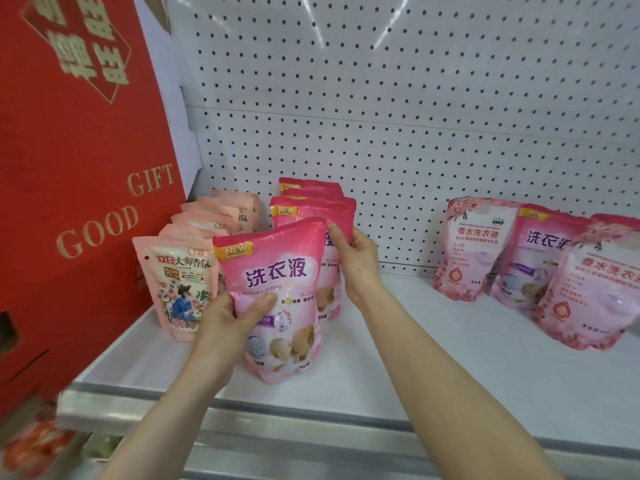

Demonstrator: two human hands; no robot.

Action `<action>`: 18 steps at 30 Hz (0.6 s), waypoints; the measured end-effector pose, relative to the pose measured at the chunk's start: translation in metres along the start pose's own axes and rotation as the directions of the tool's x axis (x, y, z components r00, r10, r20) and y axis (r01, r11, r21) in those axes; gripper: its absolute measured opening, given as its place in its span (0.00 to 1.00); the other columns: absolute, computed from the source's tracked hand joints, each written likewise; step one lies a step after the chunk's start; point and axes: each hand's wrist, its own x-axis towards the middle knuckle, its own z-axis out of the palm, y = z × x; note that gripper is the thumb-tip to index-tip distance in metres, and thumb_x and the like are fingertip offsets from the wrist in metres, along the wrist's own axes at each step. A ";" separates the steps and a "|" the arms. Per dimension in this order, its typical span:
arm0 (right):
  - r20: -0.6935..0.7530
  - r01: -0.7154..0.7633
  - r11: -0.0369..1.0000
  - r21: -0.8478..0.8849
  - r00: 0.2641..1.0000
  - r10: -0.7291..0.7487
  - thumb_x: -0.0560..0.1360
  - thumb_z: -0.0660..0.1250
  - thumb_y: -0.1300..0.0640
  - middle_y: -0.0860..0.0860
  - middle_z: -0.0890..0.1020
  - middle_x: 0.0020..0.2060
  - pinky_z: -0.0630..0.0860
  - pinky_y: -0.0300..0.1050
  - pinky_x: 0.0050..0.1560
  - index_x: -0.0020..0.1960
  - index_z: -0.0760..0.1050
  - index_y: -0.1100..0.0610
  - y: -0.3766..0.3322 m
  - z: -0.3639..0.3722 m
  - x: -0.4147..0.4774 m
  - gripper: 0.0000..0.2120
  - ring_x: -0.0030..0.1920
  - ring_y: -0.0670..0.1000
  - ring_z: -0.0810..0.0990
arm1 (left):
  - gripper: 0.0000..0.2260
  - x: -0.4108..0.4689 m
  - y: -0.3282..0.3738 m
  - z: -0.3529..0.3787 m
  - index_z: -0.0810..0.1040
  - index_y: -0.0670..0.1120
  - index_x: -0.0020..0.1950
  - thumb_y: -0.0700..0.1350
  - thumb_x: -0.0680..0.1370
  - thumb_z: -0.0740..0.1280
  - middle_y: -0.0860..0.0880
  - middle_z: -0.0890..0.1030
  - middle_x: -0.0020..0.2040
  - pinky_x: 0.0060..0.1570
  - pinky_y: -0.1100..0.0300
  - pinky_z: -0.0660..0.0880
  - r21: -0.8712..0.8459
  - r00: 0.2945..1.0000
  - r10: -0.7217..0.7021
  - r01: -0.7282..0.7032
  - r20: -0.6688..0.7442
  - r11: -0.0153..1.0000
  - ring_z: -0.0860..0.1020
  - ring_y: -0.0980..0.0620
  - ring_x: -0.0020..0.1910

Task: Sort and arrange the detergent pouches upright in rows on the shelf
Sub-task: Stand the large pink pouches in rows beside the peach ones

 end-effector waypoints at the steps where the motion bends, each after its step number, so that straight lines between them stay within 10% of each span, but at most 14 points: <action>1: 0.016 0.016 0.999 -0.029 1.000 -0.015 0.77 0.70 0.58 0.60 0.85 0.48 0.80 0.55 0.54 0.53 0.81 0.58 -0.005 -0.004 0.000 0.07 0.43 0.52 0.82 | 0.13 0.001 0.000 0.000 0.80 0.42 0.50 0.46 0.69 0.73 0.48 0.86 0.43 0.43 0.53 0.80 0.009 1.000 -0.010 0.010 0.012 1.000 0.85 0.47 0.43; 7: 0.114 0.466 0.792 -0.394 0.880 -0.461 0.78 0.68 0.53 0.46 0.80 0.52 0.73 0.30 0.48 0.61 0.74 0.52 -0.079 -0.023 -0.023 0.12 0.48 0.41 0.79 | 0.15 0.005 -0.002 0.006 0.82 0.44 0.46 0.52 0.66 0.78 0.47 0.86 0.42 0.45 0.51 0.81 0.121 0.998 -0.004 -0.005 0.067 0.993 0.85 0.46 0.44; 11: 0.559 0.528 0.662 -0.532 0.806 -0.194 0.76 0.71 0.49 0.41 0.83 0.45 0.73 0.33 0.47 0.53 0.80 0.48 -0.095 -0.021 -0.042 0.07 0.46 0.39 0.81 | 0.07 0.011 -0.002 0.020 0.81 0.43 0.48 0.43 0.72 0.74 0.47 0.86 0.43 0.45 0.52 0.81 0.122 0.997 0.005 -0.014 0.077 0.992 0.84 0.45 0.44; 18: 0.431 0.535 0.580 -0.614 0.843 -0.321 0.76 0.70 0.52 0.47 0.81 0.31 0.71 0.45 0.38 0.42 0.82 0.52 -0.073 -0.017 -0.028 0.06 0.32 0.49 0.74 | 0.28 0.015 -0.004 0.024 0.70 0.52 0.65 0.45 0.68 0.77 0.56 0.81 0.56 0.53 0.58 0.77 0.205 0.985 0.054 -0.088 0.165 0.975 0.80 0.58 0.55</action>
